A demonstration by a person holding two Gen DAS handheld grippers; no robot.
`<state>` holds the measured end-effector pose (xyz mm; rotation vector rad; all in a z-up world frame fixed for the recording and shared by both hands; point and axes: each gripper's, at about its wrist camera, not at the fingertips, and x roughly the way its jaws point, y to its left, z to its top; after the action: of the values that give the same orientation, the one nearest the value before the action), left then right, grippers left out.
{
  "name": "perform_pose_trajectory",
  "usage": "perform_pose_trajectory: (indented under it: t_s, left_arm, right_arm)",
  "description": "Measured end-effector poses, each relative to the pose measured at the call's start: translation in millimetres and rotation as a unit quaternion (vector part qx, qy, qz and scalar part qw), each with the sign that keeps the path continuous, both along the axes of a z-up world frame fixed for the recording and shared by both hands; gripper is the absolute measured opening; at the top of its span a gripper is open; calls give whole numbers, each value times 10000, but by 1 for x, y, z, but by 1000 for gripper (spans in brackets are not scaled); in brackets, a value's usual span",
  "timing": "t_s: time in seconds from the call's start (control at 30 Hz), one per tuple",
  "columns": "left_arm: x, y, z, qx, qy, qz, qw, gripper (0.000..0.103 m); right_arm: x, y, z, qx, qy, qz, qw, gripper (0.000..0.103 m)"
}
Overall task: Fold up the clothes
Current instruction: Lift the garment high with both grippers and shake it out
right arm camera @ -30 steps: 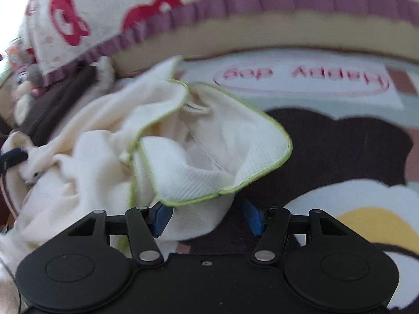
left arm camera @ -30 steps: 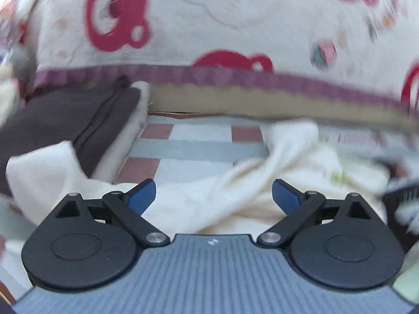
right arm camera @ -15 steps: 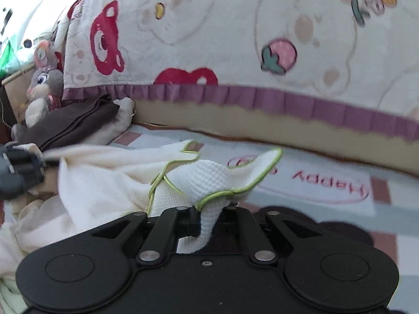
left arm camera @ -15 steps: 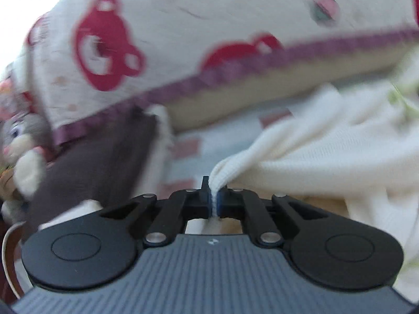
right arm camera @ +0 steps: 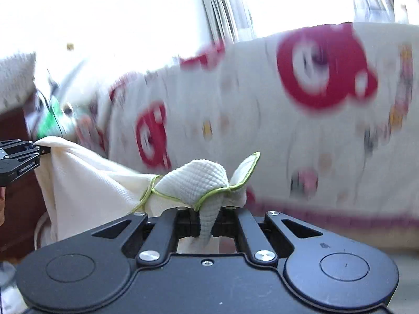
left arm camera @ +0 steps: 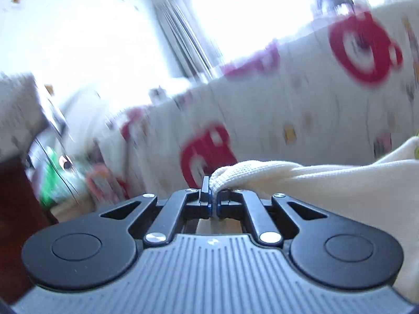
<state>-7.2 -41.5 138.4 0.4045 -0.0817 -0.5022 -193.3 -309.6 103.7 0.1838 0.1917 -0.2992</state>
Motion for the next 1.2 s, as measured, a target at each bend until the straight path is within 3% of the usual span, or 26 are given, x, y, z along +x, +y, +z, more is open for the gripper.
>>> perform_pose_trajectory:
  t_s: [0.23,0.33,0.53,0.63,0.77,0.87,0.97,1.03,1.1,1.13,1.17,1.2]
  left_arm:
    - [-69,28,97,-620,-849,-108,9944,4]
    - [-105,43,123,-866,-1064,-259,9902,4]
    - [-179,66,146,-1212,-1446,-591,9803,4]
    - [-198,76,151,-1283,-1263,-795,9804,4]
    - [-192,81,127,-1242,-634,-1170,9833,4]
    - [-162,54,78,-833,8,-1344,9874,5]
    - [-118,5,21,-339,430,-1145,9919,5]
    - [-85,-30,-3,-201,541,-858,9946,4]
    - [-54,-63,-19,-171,608,-537,9966,4]
    - [-41,-81,-25,-72,485,-389,9980,5]
    - [-29,-100,-32,91,303,-249,9992,7]
    - [-17,-120,-38,254,121,-109,9995,19]
  right_arm:
    - [-65,25,130,-1110,-739,-96,9910,5]
    - [-113,37,173,-1241,-1001,-125,9871,5]
    - [-202,58,218,-1581,-1265,-166,9792,5]
    - [-225,57,226,-1484,-1167,34,9820,5]
    - [-239,40,196,-986,-903,455,9900,5]
    - [-223,13,143,-600,-391,512,9961,5]
    - [-180,-23,86,-349,128,395,9985,5]
    - [-149,-48,57,-188,252,333,9989,5]
    - [-113,-69,45,-209,56,317,9993,6]
    - [-95,-79,42,-193,21,297,9994,7]
    - [-73,-93,34,14,117,240,9996,14]
    - [-52,-111,23,340,292,166,9989,21]
